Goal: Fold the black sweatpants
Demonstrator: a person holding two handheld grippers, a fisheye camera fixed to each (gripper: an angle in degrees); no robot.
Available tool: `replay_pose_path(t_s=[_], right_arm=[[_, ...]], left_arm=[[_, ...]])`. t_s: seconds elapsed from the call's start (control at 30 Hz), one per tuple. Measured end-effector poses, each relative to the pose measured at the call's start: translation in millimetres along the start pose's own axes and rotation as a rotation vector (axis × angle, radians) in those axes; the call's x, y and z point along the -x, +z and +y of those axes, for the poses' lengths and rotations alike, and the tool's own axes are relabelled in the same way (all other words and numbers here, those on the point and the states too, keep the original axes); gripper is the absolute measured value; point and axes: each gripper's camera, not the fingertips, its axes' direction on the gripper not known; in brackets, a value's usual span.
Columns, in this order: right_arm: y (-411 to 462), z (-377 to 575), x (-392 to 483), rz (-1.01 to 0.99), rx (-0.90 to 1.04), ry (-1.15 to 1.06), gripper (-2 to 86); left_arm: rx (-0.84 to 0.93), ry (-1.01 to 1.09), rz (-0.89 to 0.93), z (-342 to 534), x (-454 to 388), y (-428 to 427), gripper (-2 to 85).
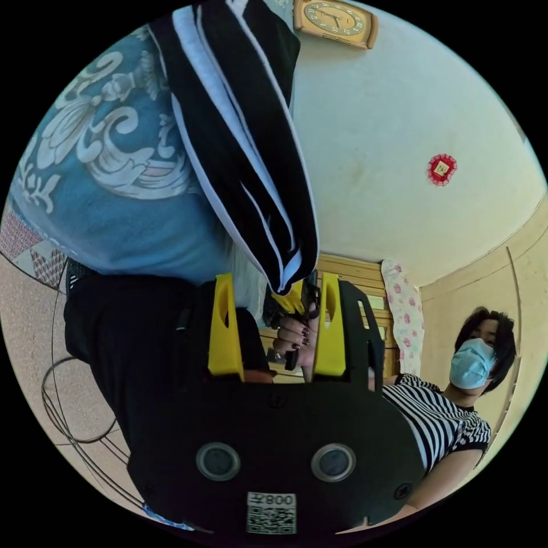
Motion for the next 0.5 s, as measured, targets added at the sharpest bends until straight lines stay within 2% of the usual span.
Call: replay_pose_path(t_s=[0.07,0.2,0.33,0.5], right_arm=[[-1,8,3,0.026,0.016,-0.023,1.8],[-3,24,1,0.035,0.045,-0.036,1.8],[-22,43,-9,-0.01,0.055,-0.028,1.9],[-70,63,-34,-0.029,-0.13,0.087,6.0]], left_arm=[[-0.013,0.002,0.008,0,-2,6,17.6],[-0.094,-0.036,0.015,4,3,9,10.0],[-0.131,-0.033,-0.032,16,0,9,8.4],[-0.131,-0.023,-0.023,28,-10,10,8.2]])
